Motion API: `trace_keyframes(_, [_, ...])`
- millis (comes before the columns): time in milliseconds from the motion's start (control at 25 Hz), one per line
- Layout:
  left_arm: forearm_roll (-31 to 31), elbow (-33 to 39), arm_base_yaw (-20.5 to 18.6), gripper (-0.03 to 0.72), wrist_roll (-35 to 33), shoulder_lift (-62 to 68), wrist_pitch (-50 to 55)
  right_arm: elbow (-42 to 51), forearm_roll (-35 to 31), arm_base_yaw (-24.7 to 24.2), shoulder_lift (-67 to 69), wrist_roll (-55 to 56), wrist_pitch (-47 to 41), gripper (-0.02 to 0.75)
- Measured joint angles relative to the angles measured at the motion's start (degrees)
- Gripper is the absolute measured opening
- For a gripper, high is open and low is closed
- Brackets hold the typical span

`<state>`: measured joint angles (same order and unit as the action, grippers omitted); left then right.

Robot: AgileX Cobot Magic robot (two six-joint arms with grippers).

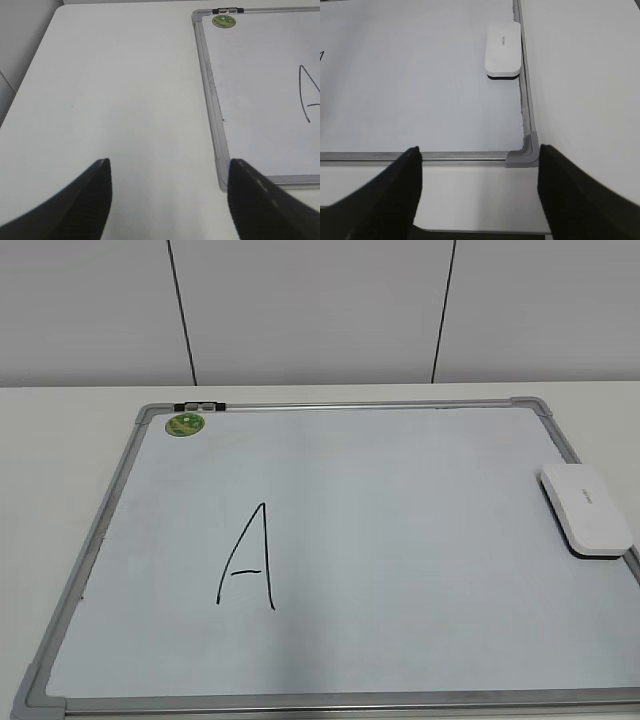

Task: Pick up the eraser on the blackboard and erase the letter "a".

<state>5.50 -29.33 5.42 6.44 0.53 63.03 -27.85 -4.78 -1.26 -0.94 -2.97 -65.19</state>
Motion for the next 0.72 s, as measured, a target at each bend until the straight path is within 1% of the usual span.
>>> trace_keyframes(720, [0.0,0.0,0.0,0.532,0.0,0.0,0.0,0.0,0.0,0.0,0.0,-0.1,0.0,0.536])
